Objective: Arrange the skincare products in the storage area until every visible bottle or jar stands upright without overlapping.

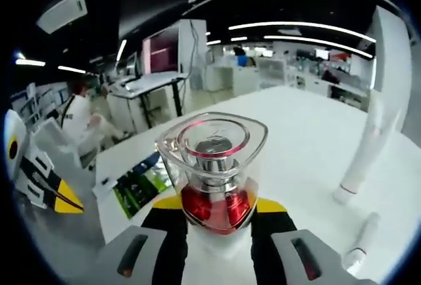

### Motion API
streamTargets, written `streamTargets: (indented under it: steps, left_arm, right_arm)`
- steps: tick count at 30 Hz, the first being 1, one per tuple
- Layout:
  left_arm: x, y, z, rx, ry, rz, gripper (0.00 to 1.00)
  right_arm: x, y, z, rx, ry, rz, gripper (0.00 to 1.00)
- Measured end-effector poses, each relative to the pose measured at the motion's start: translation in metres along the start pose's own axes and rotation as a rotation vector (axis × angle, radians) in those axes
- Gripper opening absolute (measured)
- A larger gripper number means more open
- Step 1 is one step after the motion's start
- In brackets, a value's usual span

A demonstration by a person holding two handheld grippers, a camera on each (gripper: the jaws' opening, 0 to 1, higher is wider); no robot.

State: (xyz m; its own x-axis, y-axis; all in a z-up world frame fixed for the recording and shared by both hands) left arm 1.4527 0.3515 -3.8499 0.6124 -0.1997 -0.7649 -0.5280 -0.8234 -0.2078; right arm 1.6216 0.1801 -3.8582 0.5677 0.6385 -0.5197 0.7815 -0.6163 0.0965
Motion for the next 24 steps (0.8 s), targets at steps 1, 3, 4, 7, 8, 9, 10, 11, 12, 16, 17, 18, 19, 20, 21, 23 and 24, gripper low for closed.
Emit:
streamTargets:
  steps: [1,3,4,7,8,9,10,11,12,16,17,18,19,20,21,23,24]
  left_arm:
    - [0.000,0.000,0.000,0.000,0.000,0.000,0.00]
    - [0.000,0.000,0.000,-0.001,-0.001,0.000,0.00]
    - [0.000,0.000,0.000,-0.002,0.000,-0.001,0.00]
    - [0.000,0.000,0.000,-0.003,0.001,-0.002,0.00]
    - [0.000,0.000,0.000,-0.003,0.001,-0.003,0.00]
    - [0.000,0.000,0.000,-0.003,0.000,-0.003,0.00]
    - [0.000,0.000,0.000,-0.004,0.000,-0.003,0.00]
    - [0.000,0.000,0.000,-0.004,-0.001,-0.003,0.00]
    - [0.000,-0.001,0.000,-0.004,-0.001,-0.003,0.00]
    - [0.000,-0.001,0.000,-0.004,-0.001,-0.003,0.00]
    - [0.000,-0.001,0.000,-0.004,-0.001,-0.002,0.00]
    - [0.000,-0.001,0.000,-0.003,-0.002,-0.002,0.00]
    - [0.000,-0.001,0.000,-0.004,-0.001,-0.002,0.00]
    - [0.000,-0.001,0.000,-0.004,-0.001,-0.002,0.00]
    - [0.000,-0.001,0.000,-0.004,-0.001,-0.003,0.00]
    - [0.000,-0.001,0.000,-0.004,0.002,-0.003,0.00]
    - [0.000,-0.001,0.000,-0.004,0.003,-0.004,0.00]
  right_arm:
    - [-0.001,0.000,0.000,0.001,-0.002,-0.004,0.33]
    - [-0.002,0.001,0.000,0.003,-0.006,-0.012,0.32]
    - [-0.003,0.002,0.000,0.004,-0.007,-0.015,0.32]
    - [-0.006,0.004,0.001,0.011,-0.008,-0.023,0.32]
    - [-0.007,0.005,0.001,0.016,-0.007,-0.024,0.32]
    - [-0.008,0.006,0.002,0.020,-0.007,-0.025,0.32]
    - [-0.010,0.006,0.001,0.021,-0.005,-0.028,0.32]
    - [-0.011,0.007,0.001,0.021,-0.003,-0.030,0.32]
    - [-0.013,0.007,0.000,0.022,-0.001,-0.033,0.32]
    - [-0.019,0.011,-0.003,0.016,0.018,-0.041,0.32]
    - [-0.021,0.011,-0.005,0.019,0.021,-0.043,0.31]
    - [-0.023,0.011,-0.006,0.021,0.023,-0.045,0.31]
    - [-0.025,0.011,-0.007,0.024,0.026,-0.048,0.31]
    - [-0.026,0.012,-0.008,0.026,0.029,-0.050,0.31]
    - [-0.028,0.012,-0.009,0.028,0.031,-0.053,0.31]
    - [-0.032,0.011,-0.012,0.031,0.039,-0.059,0.31]
    - [-0.035,0.011,-0.013,0.033,0.043,-0.062,0.31]
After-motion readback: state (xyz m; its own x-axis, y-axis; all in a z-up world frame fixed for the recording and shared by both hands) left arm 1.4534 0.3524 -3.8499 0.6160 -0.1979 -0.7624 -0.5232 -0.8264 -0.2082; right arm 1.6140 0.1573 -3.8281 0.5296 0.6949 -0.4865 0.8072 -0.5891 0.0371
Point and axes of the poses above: the point that each gripper's makers call its tool centre point, and the gripper's own axes: x roughly forward along the fingers, y roughly to its right, z roughly out of its underside, the point moved 8 cm from there along -x, roughly backward along the fingers, and after that the axes turned 10 degrees about -x, right-handed, at the moved point
